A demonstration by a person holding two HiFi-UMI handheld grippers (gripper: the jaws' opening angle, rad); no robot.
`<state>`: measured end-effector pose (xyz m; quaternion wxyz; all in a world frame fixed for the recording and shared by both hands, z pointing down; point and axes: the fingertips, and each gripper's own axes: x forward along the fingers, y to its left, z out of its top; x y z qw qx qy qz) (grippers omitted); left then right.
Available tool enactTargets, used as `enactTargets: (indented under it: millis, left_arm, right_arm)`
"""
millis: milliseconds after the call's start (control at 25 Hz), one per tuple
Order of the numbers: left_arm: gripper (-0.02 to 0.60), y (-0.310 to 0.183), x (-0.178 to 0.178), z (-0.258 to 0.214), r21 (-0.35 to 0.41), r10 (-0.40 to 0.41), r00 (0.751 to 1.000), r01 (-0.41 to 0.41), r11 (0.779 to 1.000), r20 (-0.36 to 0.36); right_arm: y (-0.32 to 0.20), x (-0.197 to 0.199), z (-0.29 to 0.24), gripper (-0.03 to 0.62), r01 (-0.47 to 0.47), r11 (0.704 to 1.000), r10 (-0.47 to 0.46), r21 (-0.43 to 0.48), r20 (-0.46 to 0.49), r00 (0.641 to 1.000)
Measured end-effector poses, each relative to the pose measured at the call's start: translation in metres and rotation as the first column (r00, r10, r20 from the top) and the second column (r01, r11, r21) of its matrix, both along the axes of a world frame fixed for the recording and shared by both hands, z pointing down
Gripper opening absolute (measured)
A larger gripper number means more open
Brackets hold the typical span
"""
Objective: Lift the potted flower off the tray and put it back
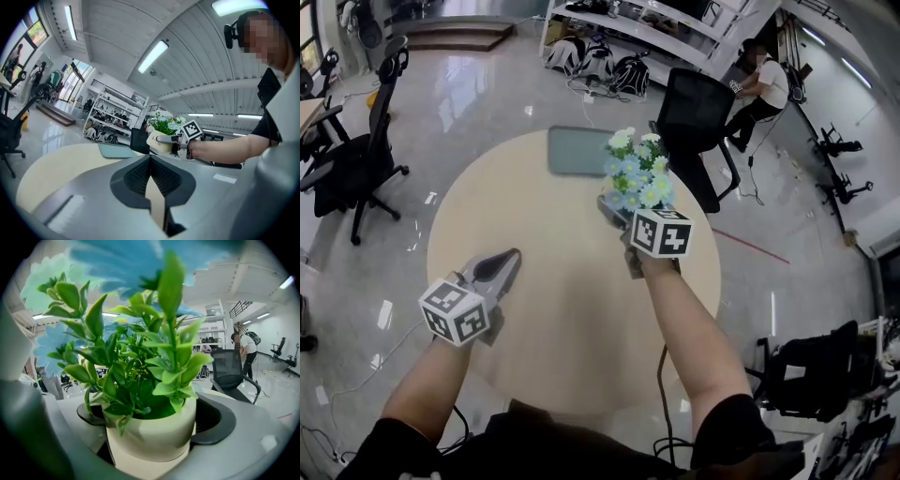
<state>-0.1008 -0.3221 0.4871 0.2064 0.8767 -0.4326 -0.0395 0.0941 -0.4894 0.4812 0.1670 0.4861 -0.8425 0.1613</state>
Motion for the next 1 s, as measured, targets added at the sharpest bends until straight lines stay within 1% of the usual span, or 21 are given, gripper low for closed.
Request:
enactTargets:
  millis: [120, 240, 520, 760, 880, 1000]
  left_arm:
    - [-0.006, 0.033, 0.022, -0.001, 0.0, 0.014, 1.0, -0.014, 1.0, -0.006]
    - [-0.006, 0.064, 0.035, -0.004, 0.015, 0.02, 1.0, -0.02, 1.0, 0.019]
    - [-0.006, 0.147, 0.051, -0.008, 0.019, -0.022, 0.999, 0.021, 1.0, 0.045]
    - [-0.006, 0.2, 0.054, 0.003, 0.013, -0.044, 0.998, 0.043, 0.999, 0.044]
    - [-0.006, 0.219, 0.054, 0.01, 0.004, -0.048, 0.998, 0.048, 0.999, 0.051]
    - [-0.006, 0.231, 0.051, 0.013, 0.013, -0.055, 0.997, 0.054, 0.998, 0.063]
  right_arm:
    - [0.047, 0.01, 0.019, 0.547, 0.006, 1.0, -0.006, -0.022, -0.004, 1.0]
    - [0.09, 0.017, 0.029, 0.546, 0.006, 0.999, -0.006, -0.031, 0.006, 1.0]
    - [0.182, 0.03, 0.055, 0.546, 0.027, 0.998, -0.026, -0.053, 0.005, 1.0]
    - [0.237, 0.029, 0.101, 0.546, 0.042, 0.995, -0.043, -0.09, -0.009, 0.999]
    - [0.256, 0.028, 0.124, 0.546, 0.042, 0.993, -0.042, -0.112, 0.0, 0.999]
    - [0.272, 0.022, 0.143, 0.546, 0.058, 0.991, -0.059, -0.117, -0.011, 0.998]
